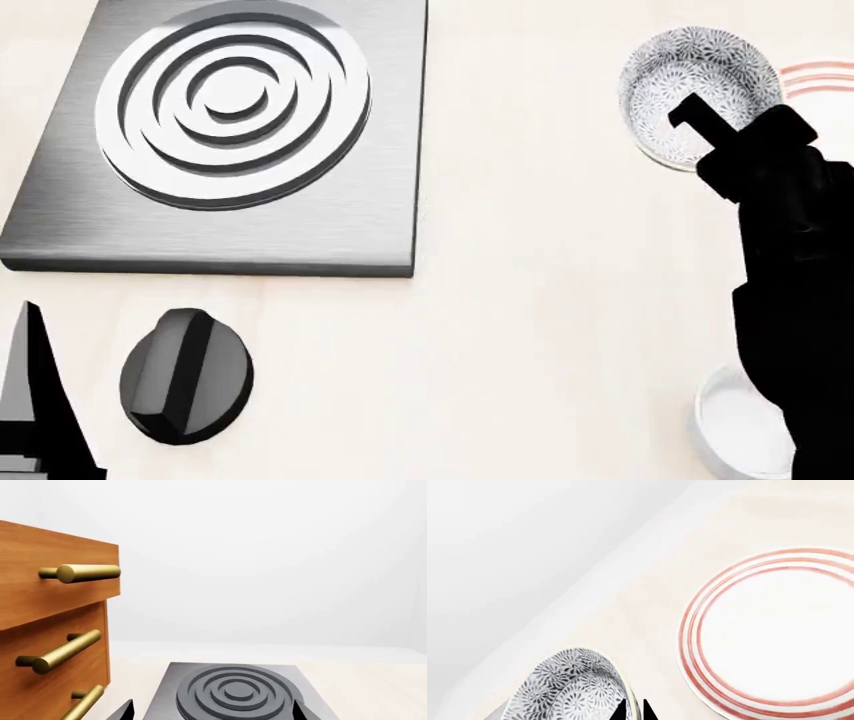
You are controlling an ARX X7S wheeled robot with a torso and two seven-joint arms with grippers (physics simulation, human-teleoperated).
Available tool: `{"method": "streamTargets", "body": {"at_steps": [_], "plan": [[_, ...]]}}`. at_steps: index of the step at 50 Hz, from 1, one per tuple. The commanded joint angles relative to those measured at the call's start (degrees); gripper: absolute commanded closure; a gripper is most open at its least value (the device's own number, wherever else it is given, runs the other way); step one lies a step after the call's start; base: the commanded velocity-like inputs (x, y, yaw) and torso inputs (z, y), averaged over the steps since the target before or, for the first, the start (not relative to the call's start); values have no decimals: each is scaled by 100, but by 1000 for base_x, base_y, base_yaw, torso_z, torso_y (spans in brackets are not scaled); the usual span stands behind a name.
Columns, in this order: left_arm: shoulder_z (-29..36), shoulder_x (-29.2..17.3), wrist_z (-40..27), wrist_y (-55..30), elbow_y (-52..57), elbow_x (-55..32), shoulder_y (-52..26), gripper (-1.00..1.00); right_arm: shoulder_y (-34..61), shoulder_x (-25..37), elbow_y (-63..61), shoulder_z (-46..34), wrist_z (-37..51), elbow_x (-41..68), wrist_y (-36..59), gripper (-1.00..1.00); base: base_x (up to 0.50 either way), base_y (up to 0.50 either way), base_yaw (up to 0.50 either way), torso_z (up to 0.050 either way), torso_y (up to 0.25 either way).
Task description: Pick the akita bowl next to the ramekin and place it on the plate.
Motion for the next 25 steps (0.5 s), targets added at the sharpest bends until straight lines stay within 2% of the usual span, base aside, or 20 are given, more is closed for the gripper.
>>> {"method": "streamTargets", "body": {"at_steps": [1,25], "plan": [[-140,112,132,6,61,64,56,-100,-85,23,-82,312,-71,14,28,100,0,0,0,0,0],[-93,85,142,86,24,43,91,-100,119,269,232,441,2,-5,0,100,0,0,0,0,0]]}}
